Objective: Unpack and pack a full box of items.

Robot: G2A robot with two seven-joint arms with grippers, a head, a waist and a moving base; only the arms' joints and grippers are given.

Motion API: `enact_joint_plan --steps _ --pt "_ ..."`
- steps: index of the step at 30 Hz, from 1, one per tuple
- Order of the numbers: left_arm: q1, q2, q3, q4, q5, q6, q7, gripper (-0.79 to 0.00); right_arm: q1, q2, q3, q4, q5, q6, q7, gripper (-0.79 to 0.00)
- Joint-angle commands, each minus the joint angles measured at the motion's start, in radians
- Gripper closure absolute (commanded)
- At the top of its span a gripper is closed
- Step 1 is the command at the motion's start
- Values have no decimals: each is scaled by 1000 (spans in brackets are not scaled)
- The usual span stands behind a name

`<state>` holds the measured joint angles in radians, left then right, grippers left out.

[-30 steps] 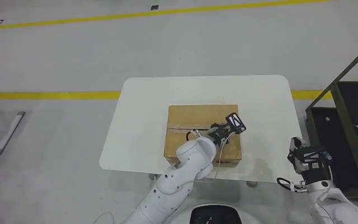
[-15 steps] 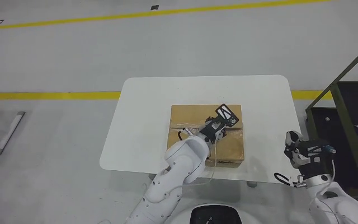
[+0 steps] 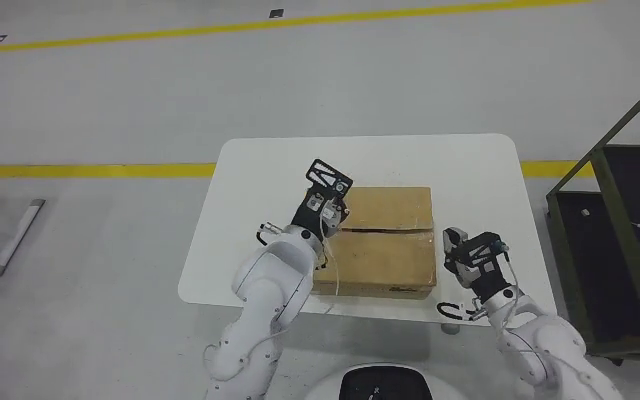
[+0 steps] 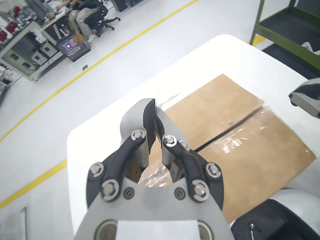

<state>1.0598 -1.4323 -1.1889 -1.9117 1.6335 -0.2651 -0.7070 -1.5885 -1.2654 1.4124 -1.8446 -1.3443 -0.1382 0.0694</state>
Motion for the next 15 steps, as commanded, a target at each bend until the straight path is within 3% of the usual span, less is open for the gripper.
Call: enact_joint_plan --steps 1,7,11,15 --pt "14 9 -67 -11 11 -7 -4 0 20 -2 -20 24 -13 10 0 0" --pt "39 30 -217 -21 42 -36 -9 0 52 -4 -45 68 -31 12 22 0" --pt "52 42 -277 -22 78 -68 -1 0 61 -5 -53 73 -46 13 30 0" --pt "59 49 -317 -26 127 -40 4 -12 63 -5 -58 75 -54 13 34 0"
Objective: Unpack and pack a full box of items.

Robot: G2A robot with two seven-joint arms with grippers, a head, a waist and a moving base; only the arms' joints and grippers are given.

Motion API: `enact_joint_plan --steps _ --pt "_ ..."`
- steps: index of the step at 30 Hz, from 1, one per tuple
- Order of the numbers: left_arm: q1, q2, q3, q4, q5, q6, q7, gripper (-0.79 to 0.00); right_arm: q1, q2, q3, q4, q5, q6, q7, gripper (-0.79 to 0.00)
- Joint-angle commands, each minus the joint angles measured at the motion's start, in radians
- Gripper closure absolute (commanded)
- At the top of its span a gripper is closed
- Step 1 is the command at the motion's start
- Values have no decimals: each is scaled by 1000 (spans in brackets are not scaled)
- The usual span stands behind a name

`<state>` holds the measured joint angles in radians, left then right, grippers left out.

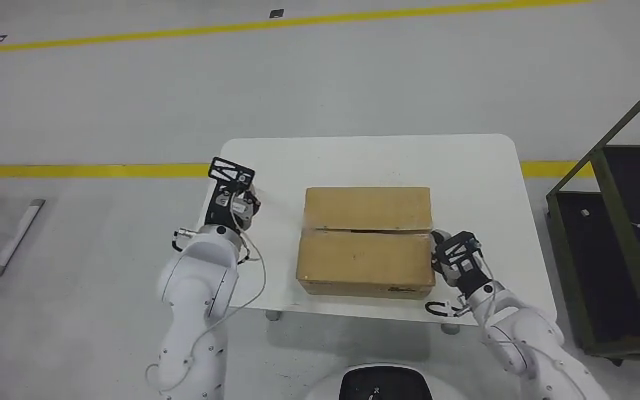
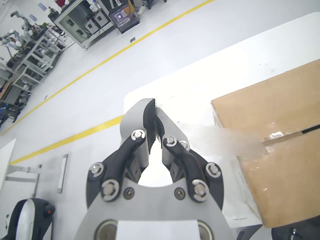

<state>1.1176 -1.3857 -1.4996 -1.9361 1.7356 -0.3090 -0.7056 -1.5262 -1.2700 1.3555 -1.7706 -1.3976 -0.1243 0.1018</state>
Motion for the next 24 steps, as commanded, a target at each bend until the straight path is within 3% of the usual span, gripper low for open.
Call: enact_joint_plan --steps 1,6,11,12,13,24 --pt "3 3 -10 -1 26 10 9 -6 1 0 -2 1 -2 0 1 0" --pt "1 7 -32 8 43 43 23 -9 -8 1 -2 -2 -7 1 1 0" --pt "0 11 -44 38 65 59 28 -200 -19 2 7 -10 -9 4 3 0" --pt "1 13 -50 45 82 68 23 -443 -23 3 12 -15 -8 5 2 0" --pt "4 13 -50 50 95 76 12 -785 -28 3 16 -20 -6 5 2 0" --pt "43 19 -89 64 130 146 -26 -785 -71 8 68 -43 26 16 -7 0"
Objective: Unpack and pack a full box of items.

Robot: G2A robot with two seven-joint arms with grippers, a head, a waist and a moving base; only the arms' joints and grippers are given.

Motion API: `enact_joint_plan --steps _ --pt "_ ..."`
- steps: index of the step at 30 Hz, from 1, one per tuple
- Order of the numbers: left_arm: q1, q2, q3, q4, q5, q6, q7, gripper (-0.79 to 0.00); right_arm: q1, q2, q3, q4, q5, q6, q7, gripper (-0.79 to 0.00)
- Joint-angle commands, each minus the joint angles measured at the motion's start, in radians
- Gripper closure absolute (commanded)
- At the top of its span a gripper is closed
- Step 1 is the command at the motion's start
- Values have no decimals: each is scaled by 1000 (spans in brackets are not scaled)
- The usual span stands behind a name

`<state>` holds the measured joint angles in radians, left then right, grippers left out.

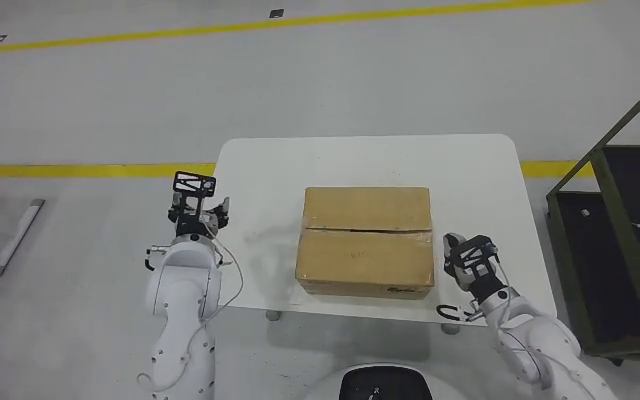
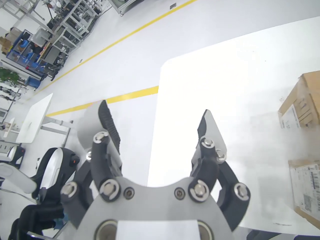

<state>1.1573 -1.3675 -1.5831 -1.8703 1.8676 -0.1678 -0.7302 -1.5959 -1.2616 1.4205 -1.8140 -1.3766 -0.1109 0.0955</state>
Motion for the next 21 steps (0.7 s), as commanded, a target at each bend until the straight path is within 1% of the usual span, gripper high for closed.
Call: enact_joint_plan --steps 1,5,7,9,12,13,15,18,21 --pt "6 1 -7 -5 -4 4 -2 -785 -1 0 6 1 10 5 -3 0" --pt "24 1 12 -38 -45 -27 11 -785 -13 1 28 -17 29 17 -16 0" --pt "34 -1 47 -62 -71 -60 19 -785 -27 2 47 -32 38 25 -24 0" --pt "43 -5 99 -85 -104 -80 19 -785 -47 4 69 -48 43 33 -34 0" --pt "55 -14 219 -114 -152 -112 22 -785 -82 6 103 -74 54 46 -48 0" --pt "57 -18 272 -119 -171 -129 28 -785 -95 7 116 -80 51 49 -53 0" --pt "50 -25 357 -116 -174 -139 32 -785 -120 8 135 -92 56 50 -60 0" --pt "21 -34 473 -73 -143 -167 47 -785 -156 10 163 -103 59 52 -72 0" --pt "-30 -43 548 -15 -119 -192 55 -785 -187 11 185 -109 66 51 -84 0"
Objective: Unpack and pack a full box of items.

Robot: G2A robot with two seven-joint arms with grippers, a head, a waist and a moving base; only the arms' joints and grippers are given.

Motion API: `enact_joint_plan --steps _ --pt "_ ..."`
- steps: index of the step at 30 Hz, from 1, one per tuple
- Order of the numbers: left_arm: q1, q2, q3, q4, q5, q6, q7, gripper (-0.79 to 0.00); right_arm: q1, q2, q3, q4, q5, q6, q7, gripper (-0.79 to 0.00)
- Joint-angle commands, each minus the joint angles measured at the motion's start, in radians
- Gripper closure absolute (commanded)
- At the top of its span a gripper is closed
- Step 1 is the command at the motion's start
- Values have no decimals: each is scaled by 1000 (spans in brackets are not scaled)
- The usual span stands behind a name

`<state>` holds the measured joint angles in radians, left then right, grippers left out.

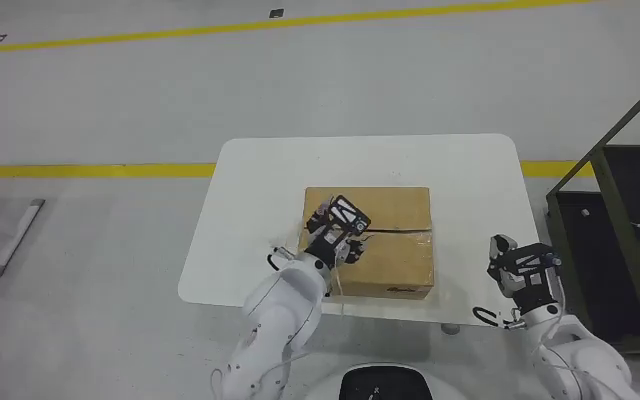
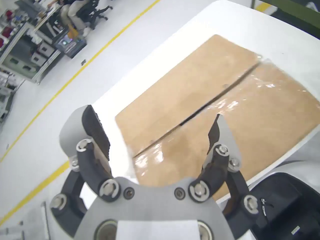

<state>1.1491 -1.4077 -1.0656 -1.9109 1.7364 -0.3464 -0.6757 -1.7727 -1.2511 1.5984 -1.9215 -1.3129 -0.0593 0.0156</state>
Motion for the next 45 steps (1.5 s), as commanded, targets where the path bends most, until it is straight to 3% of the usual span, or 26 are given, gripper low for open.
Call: enact_joint_plan --steps 1,8,16,26,37,39,40,41,45 --pt "-40 -6 47 47 12 -24 -1 -785 -18 1 13 -1 4 -2 -7 0" --pt "-155 -19 116 176 90 -73 -36 -785 -56 0 40 -1 21 6 -27 0" --pt "-226 -29 175 270 206 -118 -67 -785 -66 -1 52 -4 26 4 -34 0" --pt "-258 -33 196 352 346 -101 -37 -785 -62 -2 56 -3 23 8 -34 0" --pt "-248 -38 201 368 403 -90 12 -785 -70 -5 55 -9 25 14 -38 0" --pt "-242 -37 199 365 414 -73 40 -249 -71 -5 54 -9 26 15 -39 0" --pt "-237 -38 196 364 409 -67 50 -92 -71 -5 54 -10 26 15 -39 0" --pt "-237 -38 197 363 416 -72 57 0 -72 -6 53 -11 25 14 -39 0" --pt "-228 -38 193 360 426 -79 69 0 -74 -6 53 -13 24 14 -39 0"
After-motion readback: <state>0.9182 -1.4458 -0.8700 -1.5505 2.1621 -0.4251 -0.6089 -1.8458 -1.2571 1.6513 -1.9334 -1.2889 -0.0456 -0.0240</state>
